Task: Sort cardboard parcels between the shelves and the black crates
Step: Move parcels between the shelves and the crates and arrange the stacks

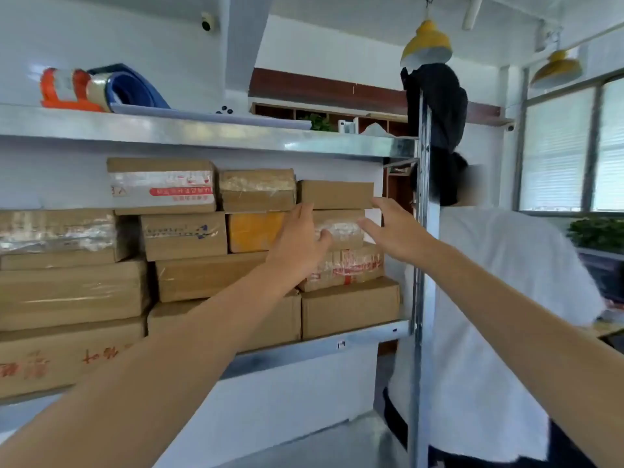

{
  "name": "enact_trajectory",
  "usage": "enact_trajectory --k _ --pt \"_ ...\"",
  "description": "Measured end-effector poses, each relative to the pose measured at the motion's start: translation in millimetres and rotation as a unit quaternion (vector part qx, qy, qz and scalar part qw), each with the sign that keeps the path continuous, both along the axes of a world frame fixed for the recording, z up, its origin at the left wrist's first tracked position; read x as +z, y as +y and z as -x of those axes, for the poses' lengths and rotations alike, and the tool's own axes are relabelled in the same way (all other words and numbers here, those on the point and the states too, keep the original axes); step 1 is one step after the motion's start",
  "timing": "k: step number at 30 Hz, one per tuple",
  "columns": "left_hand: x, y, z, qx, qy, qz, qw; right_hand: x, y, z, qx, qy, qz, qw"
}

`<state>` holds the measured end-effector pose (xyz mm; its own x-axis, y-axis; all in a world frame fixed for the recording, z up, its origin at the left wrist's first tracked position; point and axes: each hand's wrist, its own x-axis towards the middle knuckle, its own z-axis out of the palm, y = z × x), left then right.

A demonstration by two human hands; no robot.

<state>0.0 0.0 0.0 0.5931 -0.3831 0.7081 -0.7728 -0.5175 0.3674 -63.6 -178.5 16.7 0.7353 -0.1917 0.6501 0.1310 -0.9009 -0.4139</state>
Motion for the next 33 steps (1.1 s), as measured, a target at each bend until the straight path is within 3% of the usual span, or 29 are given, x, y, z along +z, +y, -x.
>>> enact_trajectory --k 8,13,17,20,23,33 --pt "5.3 -47.5 -44.6 0.072 -0.062 0.044 0.995 36.1 -30.7 -72.8 -0.019 -0.026 -0.017 0.999" --pt "2.1 -71.1 -54.0 0.081 -0.001 0.084 0.993 35.0 -53.3 -108.6 0.025 -0.046 -0.197 0.979" --pt "10.1 -86.9 -57.8 0.063 0.107 0.171 0.977 31.9 -73.6 -117.6 0.071 -0.018 -0.314 0.947" --pt "22.1 -91.8 -68.0 0.055 0.191 0.202 0.959 34.1 -83.5 -121.5 0.099 0.013 -0.331 0.938" --pt "29.8 -93.5 -68.6 0.053 0.222 0.21 0.951 36.3 -89.5 -121.2 0.124 0.023 -0.316 0.94" --pt "33.4 -103.5 -15.3 -0.003 0.131 0.263 0.956 42.5 -116.2 -84.1 0.188 -0.05 -0.313 0.929"
